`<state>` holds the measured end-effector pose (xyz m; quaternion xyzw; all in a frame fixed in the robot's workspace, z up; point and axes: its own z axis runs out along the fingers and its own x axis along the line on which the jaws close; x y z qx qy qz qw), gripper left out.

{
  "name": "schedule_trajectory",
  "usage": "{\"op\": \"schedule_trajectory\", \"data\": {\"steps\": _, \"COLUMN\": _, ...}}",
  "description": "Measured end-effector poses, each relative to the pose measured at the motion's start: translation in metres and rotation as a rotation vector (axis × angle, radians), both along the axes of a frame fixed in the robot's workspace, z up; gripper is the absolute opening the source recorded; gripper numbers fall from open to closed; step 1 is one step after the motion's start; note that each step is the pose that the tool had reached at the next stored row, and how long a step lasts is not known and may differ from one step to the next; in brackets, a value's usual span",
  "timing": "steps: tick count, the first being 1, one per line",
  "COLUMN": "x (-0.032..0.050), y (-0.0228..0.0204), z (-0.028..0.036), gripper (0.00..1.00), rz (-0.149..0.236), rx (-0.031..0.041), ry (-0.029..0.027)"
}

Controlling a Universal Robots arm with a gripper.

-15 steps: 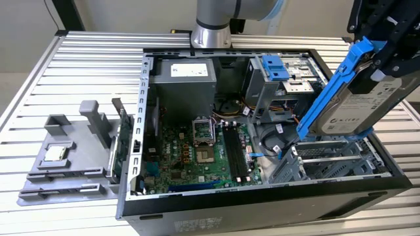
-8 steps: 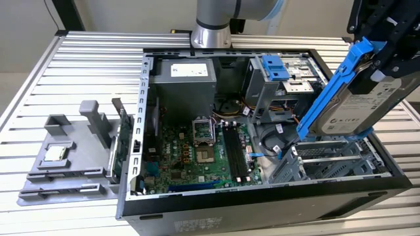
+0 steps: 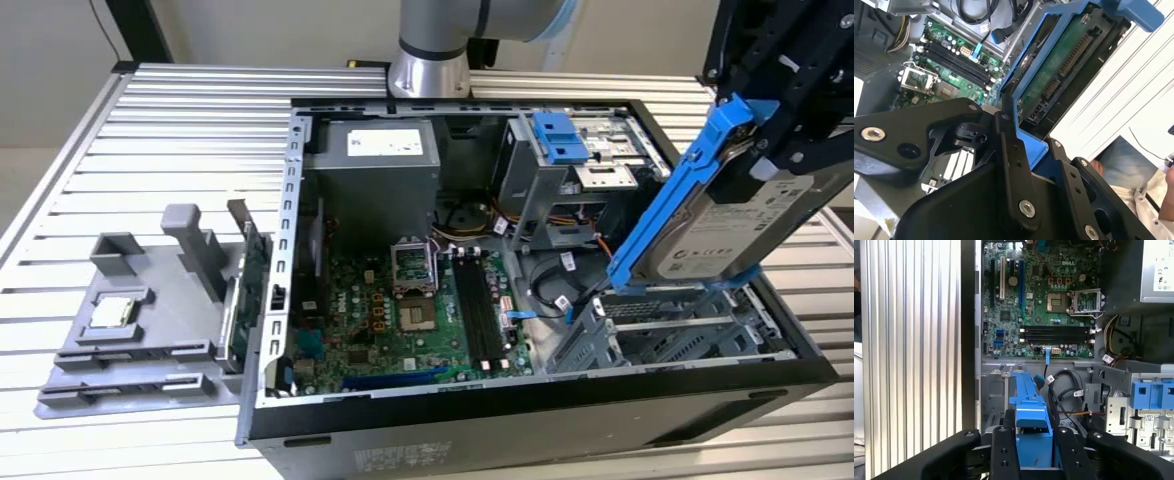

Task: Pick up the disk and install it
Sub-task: 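Pick up the disk, then insert the disk into the insertion slot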

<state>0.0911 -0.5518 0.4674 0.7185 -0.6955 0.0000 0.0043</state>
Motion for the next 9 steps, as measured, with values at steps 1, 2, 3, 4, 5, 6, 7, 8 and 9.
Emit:
{"op": "schedule_trajectory", "data": {"steps": 1, "x": 0.0, "y": -0.0004, "z": -0.0013, "gripper": 0.0, "rz": 0.0, "rx": 0.0, "ry": -0.0015}}
{"op": "schedule_trajectory", "data": {"steps": 2, "x": 0.0, "y": -0.001, "z": -0.0027, "gripper": 0.0, "rz": 0.0, "rx": 0.0, "ry": -0.0015}}
{"op": "schedule_trajectory", "data": {"steps": 3, "x": 0.0, "y": -0.0018, "z": -0.0041, "gripper": 0.0, "rz": 0.0, "rx": -0.0001, "ry": -0.0015}}
{"op": "schedule_trajectory", "data": {"steps": 4, "x": 0.0, "y": -0.0026, "z": -0.0055, "gripper": 0.0, "rz": 0.0, "rx": -0.0001, "ry": -0.0016}}
{"op": "schedule_trajectory", "data": {"steps": 5, "x": 0.0, "y": -0.0033, "z": -0.0068, "gripper": 0.0, "rz": 0.0, "rx": -0.0001, "ry": -0.0017}}
{"op": "schedule_trajectory", "data": {"steps": 6, "x": 0.0, "y": -0.0039, "z": -0.0083, "gripper": 0.0, "rz": 0.0, "rx": -0.0001, "ry": -0.0022}}
{"op": "schedule_trajectory", "data": {"steps": 7, "x": 0.0001, "y": -0.0044, "z": -0.0097, "gripper": 0.0, "rz": 0.0, "rx": -0.0001, "ry": -0.0023}}
{"op": "schedule_trajectory", "data": {"steps": 8, "x": 0.0002, "y": -0.0052, "z": -0.0112, "gripper": 0.0, "rz": 0.0, "rx": 0.0003, "ry": -0.0026}}
{"op": "schedule_trajectory", "data": {"steps": 9, "x": 0.0003, "y": -0.0061, "z": -0.0124, "gripper": 0.0, "rz": 0.0, "rx": 0.0006, "ry": -0.0029}}
